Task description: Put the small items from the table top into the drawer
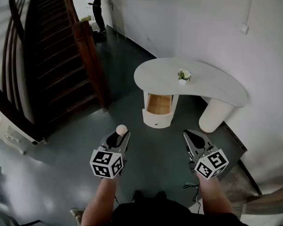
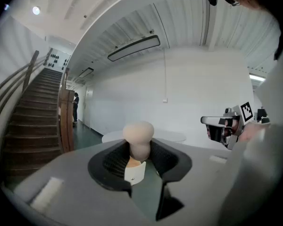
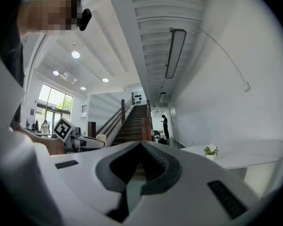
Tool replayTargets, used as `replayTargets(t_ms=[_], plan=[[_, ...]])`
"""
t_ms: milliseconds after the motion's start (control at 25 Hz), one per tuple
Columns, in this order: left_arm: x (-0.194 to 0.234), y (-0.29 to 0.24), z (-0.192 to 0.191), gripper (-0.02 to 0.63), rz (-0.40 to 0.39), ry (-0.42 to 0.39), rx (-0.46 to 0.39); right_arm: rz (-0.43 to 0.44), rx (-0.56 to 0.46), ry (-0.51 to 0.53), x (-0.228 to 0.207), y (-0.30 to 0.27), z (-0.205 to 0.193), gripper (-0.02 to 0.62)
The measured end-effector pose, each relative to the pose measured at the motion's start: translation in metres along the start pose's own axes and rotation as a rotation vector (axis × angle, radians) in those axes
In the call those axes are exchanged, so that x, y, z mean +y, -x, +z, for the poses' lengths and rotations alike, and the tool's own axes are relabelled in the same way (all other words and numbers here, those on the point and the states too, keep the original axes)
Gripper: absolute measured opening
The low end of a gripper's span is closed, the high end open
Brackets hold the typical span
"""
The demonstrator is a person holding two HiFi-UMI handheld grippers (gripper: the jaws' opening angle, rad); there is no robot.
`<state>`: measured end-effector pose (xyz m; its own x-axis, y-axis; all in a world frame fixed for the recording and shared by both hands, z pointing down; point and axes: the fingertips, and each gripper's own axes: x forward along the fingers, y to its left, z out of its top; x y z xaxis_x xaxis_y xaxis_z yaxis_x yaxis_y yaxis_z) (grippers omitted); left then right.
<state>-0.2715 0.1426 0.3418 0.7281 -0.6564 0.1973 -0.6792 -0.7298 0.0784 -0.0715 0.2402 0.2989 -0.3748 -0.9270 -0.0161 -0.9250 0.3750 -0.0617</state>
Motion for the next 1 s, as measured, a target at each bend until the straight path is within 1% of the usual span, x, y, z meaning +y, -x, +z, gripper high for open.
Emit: replayTargets(t_ms=[440, 520, 640, 720, 1000], plan=[[-0.023, 0.002, -0.002, 0.137, 0.014, -0.032, 0.002, 0.01, -0.016, -0.012, -0.009, 0.022, -0.002, 0.009], [-0.029, 0.004, -0.002, 0.137, 0.015, -0.039, 0.002, 0.031, -0.024, -0.001, -0.004, 0.028, 0.003, 0.009], [-0.039, 0.006, -0.003, 0.137, 0.016, -0.053, 0.002, 0.087, -0.023, 0.05, 0.011, 0.036, 0.008, 0.009], [-0.048, 0.005, -0.005, 0.137, 0.015, -0.054, 0.003, 0.107, -0.024, 0.057, 0.013, 0.043, 0.007, 0.011], [-0.071, 0.003, -0.006, 0.137, 0.002, -0.057, 0.002, 0.085, -0.01, 0.009, -0.003, 0.064, 0.002, 0.011]])
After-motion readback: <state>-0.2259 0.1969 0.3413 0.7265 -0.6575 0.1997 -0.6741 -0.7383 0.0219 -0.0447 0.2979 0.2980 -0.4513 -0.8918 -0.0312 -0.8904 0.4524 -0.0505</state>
